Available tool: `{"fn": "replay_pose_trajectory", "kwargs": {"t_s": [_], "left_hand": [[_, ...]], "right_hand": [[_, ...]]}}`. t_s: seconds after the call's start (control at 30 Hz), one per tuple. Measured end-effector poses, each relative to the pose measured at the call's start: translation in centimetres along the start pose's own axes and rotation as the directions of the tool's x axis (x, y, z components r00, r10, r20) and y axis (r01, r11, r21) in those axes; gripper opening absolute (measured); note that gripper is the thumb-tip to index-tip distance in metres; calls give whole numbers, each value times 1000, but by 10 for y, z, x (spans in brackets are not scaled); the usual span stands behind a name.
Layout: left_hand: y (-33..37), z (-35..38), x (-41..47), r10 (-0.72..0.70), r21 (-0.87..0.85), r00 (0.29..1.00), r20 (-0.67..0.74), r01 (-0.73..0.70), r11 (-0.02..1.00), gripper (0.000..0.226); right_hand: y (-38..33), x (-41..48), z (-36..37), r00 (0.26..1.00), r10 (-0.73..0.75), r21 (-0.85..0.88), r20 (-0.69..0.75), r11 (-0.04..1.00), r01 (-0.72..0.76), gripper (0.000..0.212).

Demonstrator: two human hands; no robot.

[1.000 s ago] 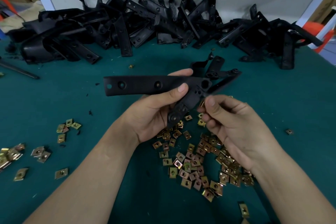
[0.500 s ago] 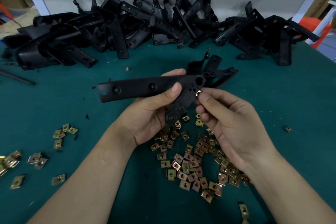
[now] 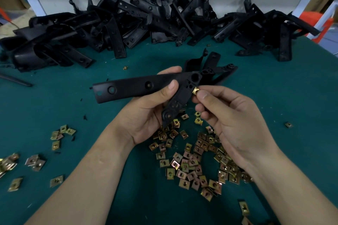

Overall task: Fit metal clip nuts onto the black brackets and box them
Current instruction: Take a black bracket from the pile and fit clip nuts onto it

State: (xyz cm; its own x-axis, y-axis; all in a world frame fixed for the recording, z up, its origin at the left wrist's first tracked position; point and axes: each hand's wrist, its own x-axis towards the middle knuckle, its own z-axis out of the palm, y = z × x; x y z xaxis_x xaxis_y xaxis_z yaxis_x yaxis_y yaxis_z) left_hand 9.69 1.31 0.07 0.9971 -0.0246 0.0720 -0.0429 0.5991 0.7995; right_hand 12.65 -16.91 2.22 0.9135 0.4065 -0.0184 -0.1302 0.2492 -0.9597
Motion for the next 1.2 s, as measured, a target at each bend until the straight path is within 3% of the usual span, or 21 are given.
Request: {"fn": "replay_pose_trajectory", "kwargs": {"t_s": [0.3,0.5,0.7,0.8,1.0,1.1,1.2], "left_hand": [[-2,-2,1,-31,42,999,25,30,999,55],[-3,1,0,-51,27,998,42,50,998,48],[-1,-1,-2,-83,65,992,94,77,995,44],[0,-4,-2,-60,67,992,115,53,996,48],[3,-13,4,46,-115,998,-52,-52,992,39],[5,-16,6,51,-208,988,-148,-82,975,38],[6,-18,7,58,-221,977,-206,-104,970,47]], "right_hand": [[3,0,-1,999,-44,22,10,999,44,19],[0,0,-4,989,-138,-82,49,987,142,39],[-4,0,-8,985,-127,-188,114,971,147,42],[-2,0,-5,987,-120,-152,109,979,136,39],[7,3,-2,1000,-14,-51,-1,999,14,24],[10,3,-5,997,79,-62,21,995,-77,14],[8,3,-4,993,108,-55,40,993,-105,19]]}}
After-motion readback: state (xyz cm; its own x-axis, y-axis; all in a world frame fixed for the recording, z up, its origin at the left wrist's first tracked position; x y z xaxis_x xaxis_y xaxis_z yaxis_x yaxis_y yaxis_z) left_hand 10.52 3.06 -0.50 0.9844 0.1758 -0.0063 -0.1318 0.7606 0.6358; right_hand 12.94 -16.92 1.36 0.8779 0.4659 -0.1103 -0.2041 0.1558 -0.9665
